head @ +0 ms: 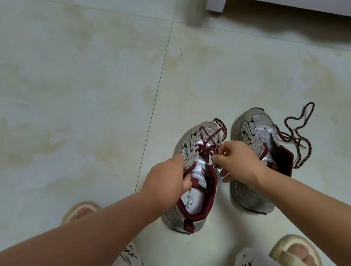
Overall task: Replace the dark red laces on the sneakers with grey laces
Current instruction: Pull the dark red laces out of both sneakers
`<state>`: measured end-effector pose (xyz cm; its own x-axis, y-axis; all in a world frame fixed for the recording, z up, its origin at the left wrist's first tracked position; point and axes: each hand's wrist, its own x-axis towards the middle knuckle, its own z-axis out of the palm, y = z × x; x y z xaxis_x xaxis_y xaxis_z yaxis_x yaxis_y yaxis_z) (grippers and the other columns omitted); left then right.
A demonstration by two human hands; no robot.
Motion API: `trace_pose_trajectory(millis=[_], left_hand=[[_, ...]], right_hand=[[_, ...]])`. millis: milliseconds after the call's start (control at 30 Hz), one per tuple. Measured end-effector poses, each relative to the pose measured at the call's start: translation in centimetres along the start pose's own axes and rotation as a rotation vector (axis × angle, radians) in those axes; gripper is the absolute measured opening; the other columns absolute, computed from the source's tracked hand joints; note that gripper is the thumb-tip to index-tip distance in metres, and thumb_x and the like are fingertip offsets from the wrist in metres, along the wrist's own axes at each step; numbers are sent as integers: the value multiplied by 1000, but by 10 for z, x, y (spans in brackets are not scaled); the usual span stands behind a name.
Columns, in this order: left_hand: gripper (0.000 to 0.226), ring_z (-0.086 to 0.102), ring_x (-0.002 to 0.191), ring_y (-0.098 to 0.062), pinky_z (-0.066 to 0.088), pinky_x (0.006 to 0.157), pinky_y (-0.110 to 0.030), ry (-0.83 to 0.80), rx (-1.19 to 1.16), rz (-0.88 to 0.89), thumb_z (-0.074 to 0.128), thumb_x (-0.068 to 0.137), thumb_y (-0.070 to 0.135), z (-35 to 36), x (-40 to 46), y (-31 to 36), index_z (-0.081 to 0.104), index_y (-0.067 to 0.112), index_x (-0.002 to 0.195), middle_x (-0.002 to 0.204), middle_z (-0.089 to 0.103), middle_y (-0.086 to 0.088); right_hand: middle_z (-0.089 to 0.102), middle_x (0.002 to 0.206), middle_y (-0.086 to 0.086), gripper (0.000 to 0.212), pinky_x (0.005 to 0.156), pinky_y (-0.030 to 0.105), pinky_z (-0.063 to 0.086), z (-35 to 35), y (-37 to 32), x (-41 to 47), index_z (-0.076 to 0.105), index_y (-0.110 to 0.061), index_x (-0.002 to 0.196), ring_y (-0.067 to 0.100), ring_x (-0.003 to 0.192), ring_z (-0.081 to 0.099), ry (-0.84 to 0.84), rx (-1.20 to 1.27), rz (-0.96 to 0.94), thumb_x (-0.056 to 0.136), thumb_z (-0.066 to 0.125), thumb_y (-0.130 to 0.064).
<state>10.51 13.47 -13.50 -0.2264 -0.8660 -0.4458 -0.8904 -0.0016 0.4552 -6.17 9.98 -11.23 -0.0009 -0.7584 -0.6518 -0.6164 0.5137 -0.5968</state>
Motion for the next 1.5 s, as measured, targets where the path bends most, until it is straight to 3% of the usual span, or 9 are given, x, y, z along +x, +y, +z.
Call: trace_pose_trajectory(millis=[233,467,633,767,867,1033,1233,1400,1500], left_hand=[[19,48,71,-20,33,61,-27,4,-28,-2,50,89,28,0,-1,-1,35,17,91,81,49,0],[18,50,70,-20,32,60,-27,23,-99,2,51,87,30,0,-2,-3,39,17,88,80,55,-1],[18,47,68,-19,31,58,-29,29,-112,1,52,87,30,0,-4,-3,39,18,89,75,50,2],[19,44,65,-16,29,53,-26,35,-127,0,52,86,32,-2,-4,-3,37,20,86,70,44,7],[24,49,80,-16,32,63,-25,88,-151,-8,55,84,32,-4,-4,1,41,21,100,90,48,6],[59,44,113,-17,37,85,-25,58,-194,33,54,85,28,-6,6,7,29,25,139,126,37,1],[41,50,105,-21,38,82,-27,82,-179,-4,56,85,31,-6,10,11,47,21,124,113,46,-1],[17,53,87,-22,38,69,-27,96,-181,-44,55,81,24,-9,9,8,50,17,95,89,43,2],[15,54,87,-24,39,69,-28,88,-144,-36,55,81,23,-9,8,8,50,17,94,91,44,0]], right_hand=[[54,69,8,16,58,33,52,-27,-12,10,50,-13,80,16,56,52,487,457,-204,96,45,-12],[58,79,12,21,66,29,49,-1,4,-1,57,1,84,20,71,54,-45,76,28,92,56,-19],[60,70,10,19,65,33,53,-15,-6,3,54,-5,81,19,61,59,222,349,-42,97,45,-13],[55,64,6,21,43,24,49,-45,-23,4,44,-16,76,8,41,52,592,514,-143,97,42,-16],[49,66,3,19,54,26,36,-59,-26,8,42,-17,75,11,49,45,698,241,-181,90,52,-21],[53,84,3,9,63,23,36,-26,-25,11,60,-17,95,19,74,52,378,-275,-354,89,53,-13],[53,99,9,20,74,30,34,9,-32,22,68,-15,100,29,103,46,131,-955,-631,88,53,-17],[48,50,7,30,42,25,33,16,-37,19,53,-11,40,26,49,51,84,-1244,-901,27,79,-2],[58,71,11,17,52,29,40,22,-36,13,63,-8,65,28,71,57,19,-1328,-914,54,76,-8]])
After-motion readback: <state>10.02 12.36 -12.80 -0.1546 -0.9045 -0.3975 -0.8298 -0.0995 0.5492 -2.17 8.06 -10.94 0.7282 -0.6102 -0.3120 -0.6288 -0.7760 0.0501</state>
